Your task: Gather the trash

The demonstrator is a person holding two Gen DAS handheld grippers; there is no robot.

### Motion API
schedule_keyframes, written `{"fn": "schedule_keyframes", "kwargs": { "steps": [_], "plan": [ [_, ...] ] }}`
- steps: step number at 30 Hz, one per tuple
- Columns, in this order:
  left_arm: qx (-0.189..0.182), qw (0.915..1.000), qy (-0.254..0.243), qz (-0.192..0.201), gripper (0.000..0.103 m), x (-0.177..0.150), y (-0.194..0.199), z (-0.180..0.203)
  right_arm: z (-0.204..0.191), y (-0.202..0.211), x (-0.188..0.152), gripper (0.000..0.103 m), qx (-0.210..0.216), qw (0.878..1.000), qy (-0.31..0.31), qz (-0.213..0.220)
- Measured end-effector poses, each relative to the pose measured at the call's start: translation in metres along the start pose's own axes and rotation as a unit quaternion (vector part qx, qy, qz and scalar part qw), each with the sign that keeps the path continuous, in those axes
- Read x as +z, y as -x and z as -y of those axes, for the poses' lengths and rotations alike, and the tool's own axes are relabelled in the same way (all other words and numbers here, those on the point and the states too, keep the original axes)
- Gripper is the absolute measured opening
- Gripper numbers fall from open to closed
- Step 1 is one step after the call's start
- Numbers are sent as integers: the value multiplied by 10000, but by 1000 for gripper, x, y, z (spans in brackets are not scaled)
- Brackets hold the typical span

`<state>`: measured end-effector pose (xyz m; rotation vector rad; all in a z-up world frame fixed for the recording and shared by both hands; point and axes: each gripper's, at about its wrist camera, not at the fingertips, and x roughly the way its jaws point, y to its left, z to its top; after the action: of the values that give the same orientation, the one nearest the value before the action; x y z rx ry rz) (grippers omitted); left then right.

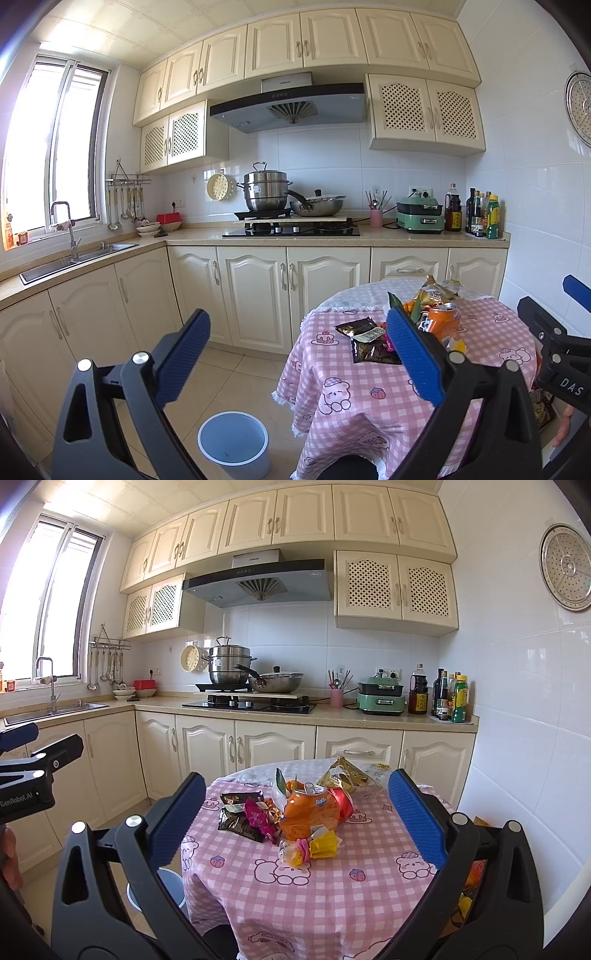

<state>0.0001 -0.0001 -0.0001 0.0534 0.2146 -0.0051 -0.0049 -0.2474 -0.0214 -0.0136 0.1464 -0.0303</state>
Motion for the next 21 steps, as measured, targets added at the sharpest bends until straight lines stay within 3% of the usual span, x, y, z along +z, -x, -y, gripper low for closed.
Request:
{"fn": "schedule_keyframes", "kwargs": {
  "steps": [21],
  "plan": [
    [-1, 10000, -17, -63, 94, -6, -4, -2, -1, -2, -2, 97, 5, 10000, 10, -26]
  ]
}}
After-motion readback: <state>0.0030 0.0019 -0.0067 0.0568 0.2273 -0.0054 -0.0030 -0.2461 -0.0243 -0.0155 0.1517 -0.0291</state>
